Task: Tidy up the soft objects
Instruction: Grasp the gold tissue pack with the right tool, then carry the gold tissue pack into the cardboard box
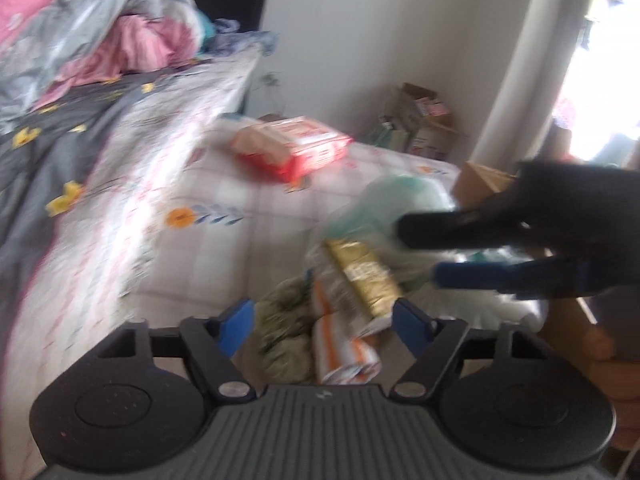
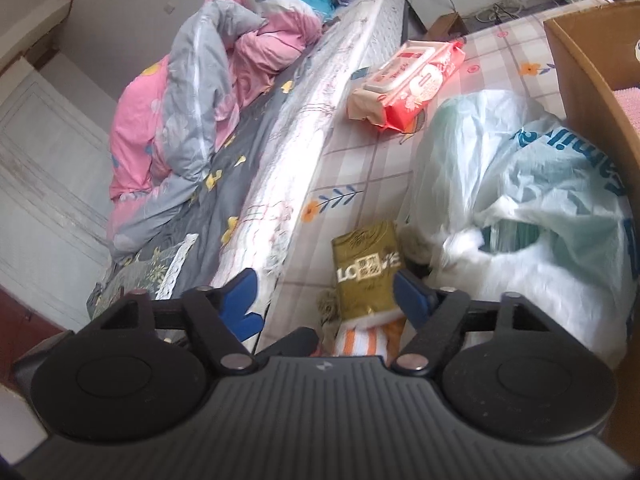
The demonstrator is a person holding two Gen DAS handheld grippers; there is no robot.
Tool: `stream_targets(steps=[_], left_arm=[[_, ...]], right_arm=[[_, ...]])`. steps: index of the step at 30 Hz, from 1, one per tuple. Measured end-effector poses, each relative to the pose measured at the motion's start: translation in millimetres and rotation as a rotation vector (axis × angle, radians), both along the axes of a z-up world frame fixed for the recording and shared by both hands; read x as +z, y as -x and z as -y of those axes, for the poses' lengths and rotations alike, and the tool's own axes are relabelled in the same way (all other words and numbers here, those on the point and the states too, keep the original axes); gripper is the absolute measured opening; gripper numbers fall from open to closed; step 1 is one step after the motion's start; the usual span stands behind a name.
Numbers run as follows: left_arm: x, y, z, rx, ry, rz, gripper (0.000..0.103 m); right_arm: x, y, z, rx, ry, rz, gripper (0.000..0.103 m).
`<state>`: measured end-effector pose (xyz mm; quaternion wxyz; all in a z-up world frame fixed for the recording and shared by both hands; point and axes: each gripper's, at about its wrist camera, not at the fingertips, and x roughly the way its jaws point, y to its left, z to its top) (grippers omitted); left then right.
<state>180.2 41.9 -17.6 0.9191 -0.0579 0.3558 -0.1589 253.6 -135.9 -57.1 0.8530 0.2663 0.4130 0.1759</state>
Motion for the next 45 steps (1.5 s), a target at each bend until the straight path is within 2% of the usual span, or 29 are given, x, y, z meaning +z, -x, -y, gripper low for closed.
stream_targets(steps=[2, 4, 8, 15, 21, 28, 45], left_arm=[[-2.7, -7.9, 8.4, -0.020, -0.001, -0.001, 0.060], [-6.2, -16.2, 15.2, -0.037, 0.001, -0.006, 0.053], [-17.2, -31.5, 26.0, -0.050, -0.006, -0.048, 0.043], [-24.4, -41.8, 27.5, -0.045, 0.016, -0.074, 0.043], [-18.7, -36.7, 26.0, -0.035, 0.009, -0.054, 0.042], [-1.2, -20.7, 26.7, -0.023, -0.017, -0.003, 0.041], [43.1, 35.2, 25.8, 0.010, -0.075, 0.100, 0.045]], right_arm=[[-9.4, -9.5, 1.3, -0.014, -0.008, -0.029, 0.055], [-17.1, -16.8, 0.8, -0.029, 0.001, -0.046, 0.051], [-25.2, -26.5, -3.4, -0.035, 0.048, -0.057, 0.050], [-35.0, -38.3, -8.7, -0.022, 0.079, -0.085, 0.050], [-34.6, -33.8, -10.9, -0.012, 0.074, -0.068, 0.046], [-23.6, -21.2, -8.1, -0.007, 0.030, -0.043, 0.040], [8.3, 27.8, -1.5, 0.049, -0.138, 0.020, 0.040]])
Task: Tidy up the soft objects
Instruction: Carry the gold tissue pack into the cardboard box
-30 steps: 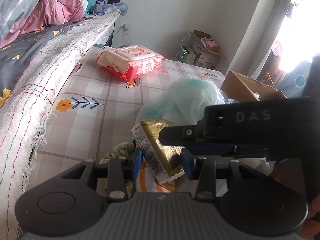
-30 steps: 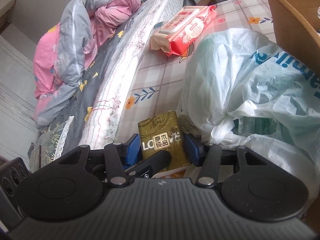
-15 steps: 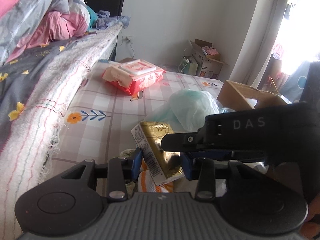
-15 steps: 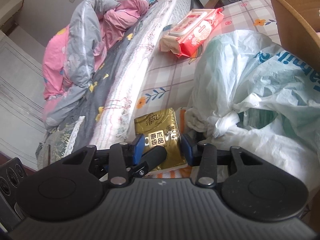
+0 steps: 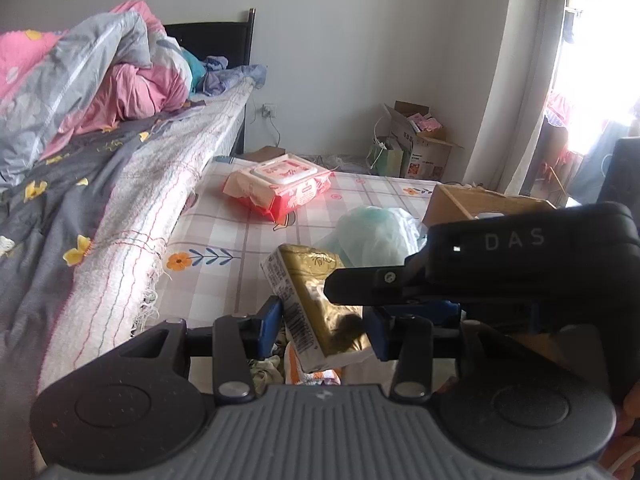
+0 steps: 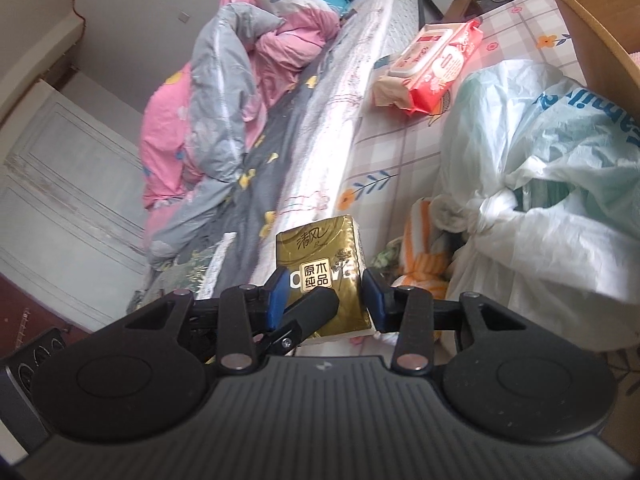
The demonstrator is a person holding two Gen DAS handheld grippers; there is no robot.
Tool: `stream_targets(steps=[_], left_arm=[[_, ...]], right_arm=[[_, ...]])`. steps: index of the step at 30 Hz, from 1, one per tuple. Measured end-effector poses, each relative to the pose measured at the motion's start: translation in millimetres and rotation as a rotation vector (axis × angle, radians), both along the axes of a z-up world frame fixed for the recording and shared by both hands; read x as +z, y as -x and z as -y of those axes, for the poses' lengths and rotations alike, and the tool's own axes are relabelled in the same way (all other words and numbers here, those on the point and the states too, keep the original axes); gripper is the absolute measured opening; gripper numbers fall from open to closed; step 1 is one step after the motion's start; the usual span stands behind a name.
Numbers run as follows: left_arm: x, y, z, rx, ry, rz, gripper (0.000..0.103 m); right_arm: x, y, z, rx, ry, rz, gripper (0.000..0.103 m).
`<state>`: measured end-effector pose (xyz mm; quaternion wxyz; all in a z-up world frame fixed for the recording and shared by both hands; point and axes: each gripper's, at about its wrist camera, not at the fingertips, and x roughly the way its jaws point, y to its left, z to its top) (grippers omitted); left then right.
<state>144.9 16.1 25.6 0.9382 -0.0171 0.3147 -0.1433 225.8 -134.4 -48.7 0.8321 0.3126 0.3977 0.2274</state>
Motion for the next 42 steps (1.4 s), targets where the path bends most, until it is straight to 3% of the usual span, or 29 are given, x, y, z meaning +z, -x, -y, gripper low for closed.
stream_targets(steps=[18, 27, 33, 42], left_arm=[[21.5, 35.9, 55.0, -0.075, -0.043, 0.053, 0.045], [31.2, 41.0, 110.6, -0.205, -0.020, 0.058, 0.045], [24.8, 30.1, 177.4, -0.386, 0.029, -0.015, 0.045], [-20.0, 13.2, 259.2, -0.546, 0.035, -0.219, 0.045]], right_arm=[[20.3, 59.4, 60.2, -0.065, -0.061, 0.071, 0.041], [35.1, 94.8, 120.0, -0.163, -0.064, 0.116, 0.041], [44.2, 121.9, 192.5, -0.258, 0.000, 0.096, 0.041], [23.2, 125.5, 274.1, -0.259, 0.149, -0.117, 0.041]])
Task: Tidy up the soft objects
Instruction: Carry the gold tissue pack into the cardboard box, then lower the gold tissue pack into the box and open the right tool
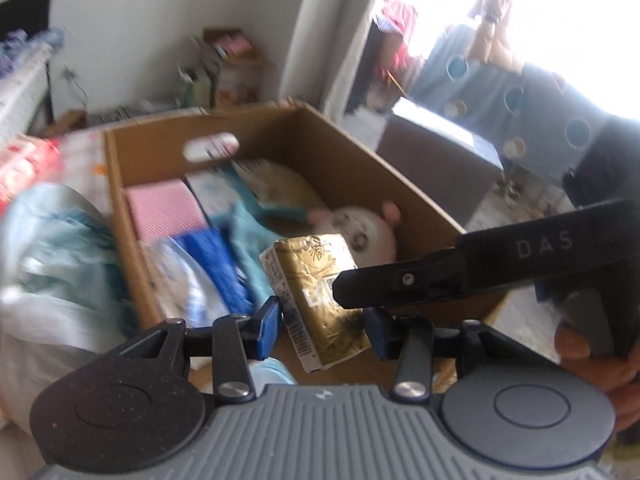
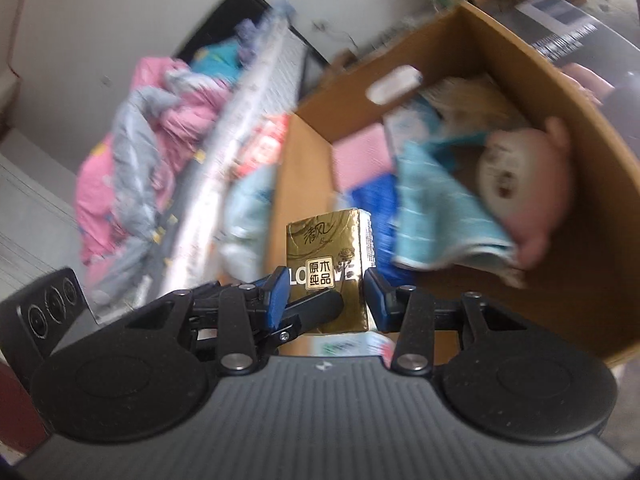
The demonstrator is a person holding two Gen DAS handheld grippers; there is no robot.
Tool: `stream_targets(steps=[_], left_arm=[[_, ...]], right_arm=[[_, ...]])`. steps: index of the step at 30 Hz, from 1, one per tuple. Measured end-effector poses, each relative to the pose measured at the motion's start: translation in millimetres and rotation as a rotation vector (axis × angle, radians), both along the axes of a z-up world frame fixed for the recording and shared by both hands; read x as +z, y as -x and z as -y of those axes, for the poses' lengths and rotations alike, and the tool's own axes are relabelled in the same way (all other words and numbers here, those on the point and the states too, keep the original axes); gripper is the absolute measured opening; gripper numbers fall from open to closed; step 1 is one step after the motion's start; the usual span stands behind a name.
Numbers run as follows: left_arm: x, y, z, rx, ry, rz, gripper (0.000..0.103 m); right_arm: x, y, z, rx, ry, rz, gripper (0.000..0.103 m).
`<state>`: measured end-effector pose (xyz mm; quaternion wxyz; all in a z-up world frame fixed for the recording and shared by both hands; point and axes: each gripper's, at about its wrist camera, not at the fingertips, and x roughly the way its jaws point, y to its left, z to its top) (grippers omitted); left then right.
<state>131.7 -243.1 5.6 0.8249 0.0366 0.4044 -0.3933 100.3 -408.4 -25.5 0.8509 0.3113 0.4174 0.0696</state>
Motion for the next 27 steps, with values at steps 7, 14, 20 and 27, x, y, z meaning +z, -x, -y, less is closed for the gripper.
stream_targets(steps=[7, 14, 20, 27], left_arm=[[-19.9, -5.2, 9.0, -0.024, -0.078, -0.059, 0.061], [3.9, -5.8, -27.9, 0.072, -0.055, 0.023, 0.066], [19.3, -1.3, -83.3, 0.191, -0.033, 0.072, 0.073], [21.7, 1.3, -146.0, 0.333, -0.013, 0.088, 0.074]], right_arm=[[-37.2, -25.9, 22.8, 0.057, 0.044, -0.227, 0.042], [-56.8, -46.5, 23.0, 0.084, 0.138, -0.311, 0.042], [-68.5, -58.1, 14.4, 0.132, 0.244, -0.388, 0.042], [-77.8, -62.9, -6.1, 0.209, 0.246, -0.415, 0.037]])
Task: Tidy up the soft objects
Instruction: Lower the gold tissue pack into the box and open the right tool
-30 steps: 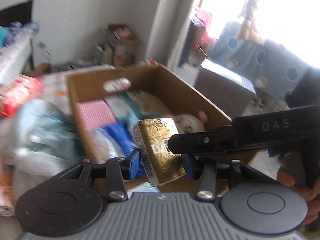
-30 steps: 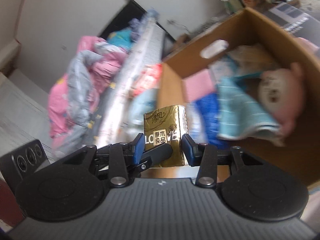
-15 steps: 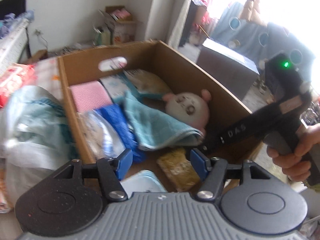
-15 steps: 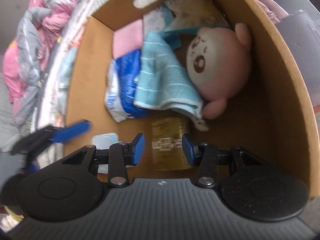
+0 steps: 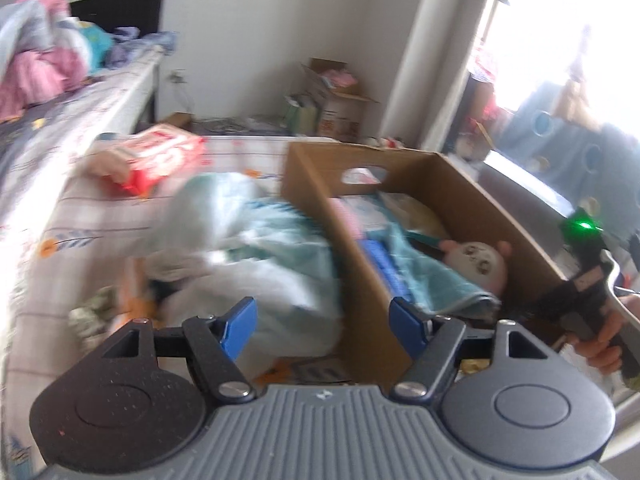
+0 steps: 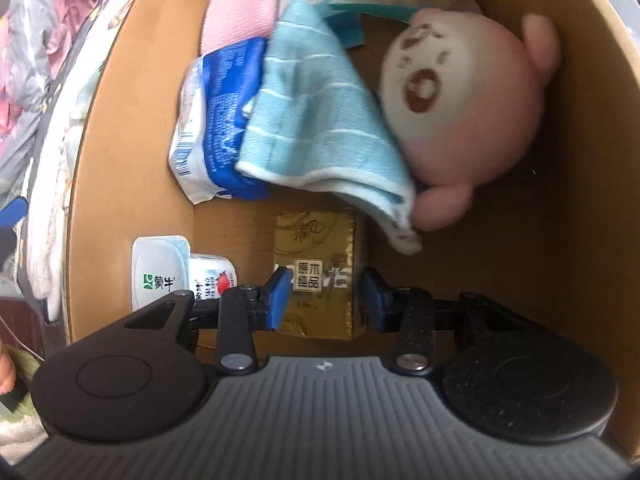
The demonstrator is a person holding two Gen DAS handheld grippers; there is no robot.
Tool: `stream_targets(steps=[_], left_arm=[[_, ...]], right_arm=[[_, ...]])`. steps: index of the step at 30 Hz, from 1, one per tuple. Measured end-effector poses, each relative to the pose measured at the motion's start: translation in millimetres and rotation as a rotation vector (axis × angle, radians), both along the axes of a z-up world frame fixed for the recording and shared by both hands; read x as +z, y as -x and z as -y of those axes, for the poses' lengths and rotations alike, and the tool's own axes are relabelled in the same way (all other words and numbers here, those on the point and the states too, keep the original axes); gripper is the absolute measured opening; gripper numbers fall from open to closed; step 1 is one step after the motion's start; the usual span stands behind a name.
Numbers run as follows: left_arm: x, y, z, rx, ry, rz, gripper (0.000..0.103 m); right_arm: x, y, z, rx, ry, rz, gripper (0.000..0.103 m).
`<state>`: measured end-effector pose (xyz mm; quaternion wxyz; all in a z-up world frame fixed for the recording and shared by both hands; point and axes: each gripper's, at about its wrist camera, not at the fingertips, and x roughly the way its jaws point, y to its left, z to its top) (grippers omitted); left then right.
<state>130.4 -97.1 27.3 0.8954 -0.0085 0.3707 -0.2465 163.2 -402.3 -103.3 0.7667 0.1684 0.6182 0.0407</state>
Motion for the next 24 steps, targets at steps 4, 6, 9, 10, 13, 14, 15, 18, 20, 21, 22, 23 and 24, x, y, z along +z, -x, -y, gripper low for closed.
stream_targets(steps=[4, 6, 9, 10, 13, 14, 15, 18, 20, 21, 22, 23, 24], left_arm=[[-10.0, 2.1, -26.0, 0.057, -0.011, -0.017, 0.074], [-17.1, 3.5, -35.4, 0.078, -0.007, -0.039, 0.074], [-25.6, 6.7, -47.2, 0.097, 0.007, -0.068, 0.074], [-27.2, 7.4, -49.1, 0.098, 0.010, -0.073, 0.074], [-28.8, 11.7, -53.6, 0.098, 0.008, -0.069, 0.074], [-28.8, 13.3, -54.6, 0.098, 0.006, -0.064, 0.074], [-28.8, 14.8, -56.0, 0.099, 0.006, -0.059, 0.075], [-30.0, 17.4, -58.6, 0.102, 0.013, -0.055, 0.078], [-30.9, 18.1, -60.6, 0.104, 0.014, -0.060, 0.078], [-31.1, 18.4, -62.0, 0.105, 0.013, -0.061, 0.078], [-31.2, 18.7, -62.8, 0.106, 0.012, -0.061, 0.078], [-31.3, 19.0, -64.1, 0.108, 0.012, -0.060, 0.079], [-31.3, 19.4, -65.2, 0.109, 0.013, -0.060, 0.079]], right_arm=[[-0.9, 1.5, -15.0, 0.046, -0.007, -0.017, 0.036], [-0.4, 1.8, -22.9, 0.068, 0.003, -0.017, 0.036], [-0.5, 1.9, -30.2, 0.084, -0.007, -0.028, 0.036], [-0.4, 2.2, -32.5, 0.090, -0.006, -0.029, 0.038], [2.8, 4.0, -36.9, 0.098, 0.016, -0.012, 0.039], [4.8, 5.1, -36.8, 0.097, 0.021, -0.001, 0.041], [7.8, 6.5, -37.2, 0.093, 0.027, 0.012, 0.043], [18.1, 11.6, -35.3, 0.070, 0.048, 0.058, 0.051], [26.4, 16.3, -34.2, 0.053, 0.067, 0.090, 0.057], [31.1, 19.1, -33.3, 0.041, 0.071, 0.106, 0.058], [35.3, 22.1, -31.5, 0.029, 0.072, 0.121, 0.060], [40.0, 24.9, -29.5, 0.014, 0.072, 0.135, 0.061], [44.2, 28.4, -27.8, -0.005, 0.072, 0.150, 0.061]])
